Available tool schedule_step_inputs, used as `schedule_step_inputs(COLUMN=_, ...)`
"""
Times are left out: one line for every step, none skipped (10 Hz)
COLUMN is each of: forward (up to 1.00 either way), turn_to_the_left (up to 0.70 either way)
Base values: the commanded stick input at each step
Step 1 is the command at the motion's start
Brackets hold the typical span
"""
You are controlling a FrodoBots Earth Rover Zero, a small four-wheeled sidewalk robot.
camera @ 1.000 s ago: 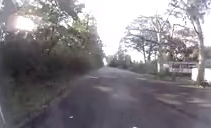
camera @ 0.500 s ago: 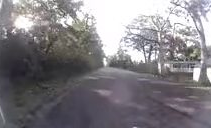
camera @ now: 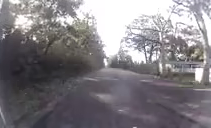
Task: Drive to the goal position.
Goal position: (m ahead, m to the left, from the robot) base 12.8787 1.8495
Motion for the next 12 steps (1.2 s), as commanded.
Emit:
schedule_step_inputs(forward=0.7, turn_to_the_left=0.0)
schedule_step_inputs(forward=0.7, turn_to_the_left=0.0)
schedule_step_inputs(forward=0.7, turn_to_the_left=0.0)
schedule_step_inputs(forward=0.7, turn_to_the_left=-0.03)
schedule_step_inputs(forward=0.7, turn_to_the_left=-0.09)
schedule_step_inputs(forward=0.7, turn_to_the_left=-0.27)
schedule_step_inputs(forward=0.7, turn_to_the_left=-0.06)
schedule_step_inputs(forward=0.7, turn_to_the_left=0.0)
schedule_step_inputs(forward=0.7, turn_to_the_left=0.0)
schedule_step_inputs(forward=0.7, turn_to_the_left=0.0)
schedule_step_inputs(forward=0.7, turn_to_the_left=0.0)
schedule_step_inputs(forward=0.7, turn_to_the_left=0.0)
